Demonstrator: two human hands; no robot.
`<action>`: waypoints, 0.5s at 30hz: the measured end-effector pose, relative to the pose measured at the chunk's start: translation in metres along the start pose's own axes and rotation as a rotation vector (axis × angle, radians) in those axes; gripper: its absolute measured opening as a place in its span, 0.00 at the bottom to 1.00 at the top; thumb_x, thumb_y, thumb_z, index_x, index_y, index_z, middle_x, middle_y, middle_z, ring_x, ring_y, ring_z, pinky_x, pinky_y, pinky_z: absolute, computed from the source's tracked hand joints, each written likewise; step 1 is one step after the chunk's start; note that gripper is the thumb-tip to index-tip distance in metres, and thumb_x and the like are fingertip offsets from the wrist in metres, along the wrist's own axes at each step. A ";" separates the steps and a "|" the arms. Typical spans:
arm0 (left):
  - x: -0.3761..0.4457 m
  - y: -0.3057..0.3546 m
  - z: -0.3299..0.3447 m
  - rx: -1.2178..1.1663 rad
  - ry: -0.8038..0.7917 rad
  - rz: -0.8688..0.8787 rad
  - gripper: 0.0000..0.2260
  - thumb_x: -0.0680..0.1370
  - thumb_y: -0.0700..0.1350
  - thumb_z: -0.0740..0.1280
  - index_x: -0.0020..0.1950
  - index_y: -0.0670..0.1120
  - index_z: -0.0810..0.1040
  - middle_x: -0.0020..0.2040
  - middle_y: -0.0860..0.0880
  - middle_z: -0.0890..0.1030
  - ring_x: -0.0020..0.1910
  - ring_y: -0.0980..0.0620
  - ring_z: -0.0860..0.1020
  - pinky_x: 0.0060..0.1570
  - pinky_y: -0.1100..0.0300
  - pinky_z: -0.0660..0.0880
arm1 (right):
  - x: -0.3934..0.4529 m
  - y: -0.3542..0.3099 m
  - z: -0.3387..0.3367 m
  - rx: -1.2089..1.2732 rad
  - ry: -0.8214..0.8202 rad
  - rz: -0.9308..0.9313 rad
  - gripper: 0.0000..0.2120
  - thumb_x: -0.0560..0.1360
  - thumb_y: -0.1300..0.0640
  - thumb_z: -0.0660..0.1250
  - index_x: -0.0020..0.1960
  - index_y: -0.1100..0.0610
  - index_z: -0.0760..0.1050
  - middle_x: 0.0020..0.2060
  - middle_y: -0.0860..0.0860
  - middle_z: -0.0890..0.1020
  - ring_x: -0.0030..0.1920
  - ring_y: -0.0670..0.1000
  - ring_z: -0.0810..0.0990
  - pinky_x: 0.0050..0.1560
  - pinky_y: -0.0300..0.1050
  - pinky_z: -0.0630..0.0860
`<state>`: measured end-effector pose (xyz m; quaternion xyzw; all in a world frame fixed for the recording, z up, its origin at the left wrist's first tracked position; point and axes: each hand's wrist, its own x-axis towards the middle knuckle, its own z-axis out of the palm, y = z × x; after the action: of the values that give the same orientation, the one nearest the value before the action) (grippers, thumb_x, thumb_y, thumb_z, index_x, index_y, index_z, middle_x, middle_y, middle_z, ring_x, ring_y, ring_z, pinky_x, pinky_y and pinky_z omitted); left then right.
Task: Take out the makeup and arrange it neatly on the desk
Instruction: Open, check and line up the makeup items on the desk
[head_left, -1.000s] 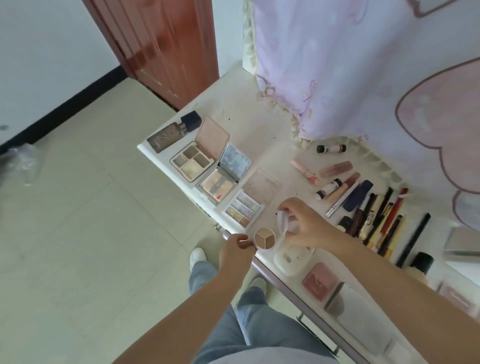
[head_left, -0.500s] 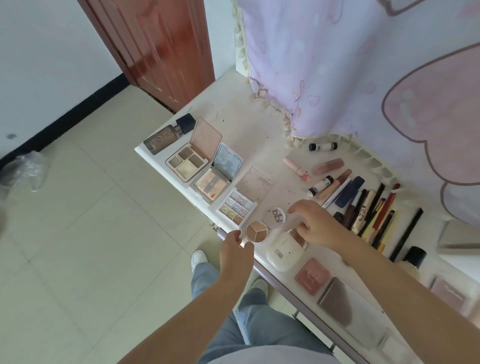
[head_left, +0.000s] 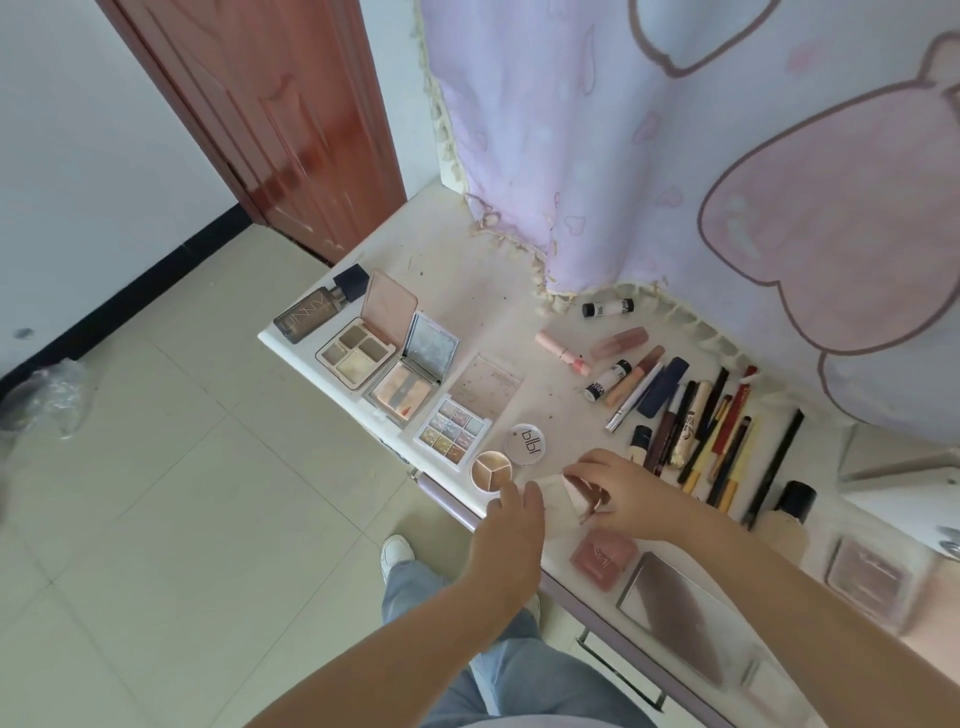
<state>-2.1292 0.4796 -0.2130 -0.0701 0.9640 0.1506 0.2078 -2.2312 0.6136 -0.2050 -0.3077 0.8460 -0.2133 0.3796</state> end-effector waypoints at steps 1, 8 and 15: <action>0.000 0.000 0.000 0.041 0.010 0.001 0.24 0.75 0.37 0.62 0.68 0.41 0.57 0.66 0.40 0.63 0.56 0.45 0.72 0.49 0.56 0.72 | -0.002 -0.001 -0.001 0.038 0.004 0.005 0.23 0.69 0.60 0.68 0.63 0.58 0.69 0.53 0.50 0.70 0.52 0.46 0.71 0.54 0.35 0.69; -0.007 0.006 -0.030 0.195 0.447 0.205 0.23 0.45 0.56 0.79 0.32 0.45 0.79 0.25 0.52 0.75 0.23 0.58 0.75 0.15 0.69 0.64 | -0.028 -0.026 -0.016 0.718 0.198 0.191 0.10 0.73 0.57 0.66 0.54 0.57 0.75 0.41 0.48 0.79 0.36 0.44 0.81 0.40 0.35 0.78; 0.004 0.018 -0.108 0.252 0.906 0.443 0.16 0.76 0.59 0.56 0.41 0.46 0.65 0.26 0.52 0.74 0.24 0.55 0.73 0.18 0.65 0.65 | -0.023 -0.062 -0.081 0.844 0.436 0.436 0.14 0.75 0.55 0.55 0.31 0.57 0.64 0.14 0.46 0.67 0.12 0.45 0.60 0.17 0.28 0.55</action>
<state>-2.1775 0.4622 -0.1161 0.1029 0.9596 0.0282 -0.2603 -2.2594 0.5945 -0.1064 0.1069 0.7903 -0.5106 0.3214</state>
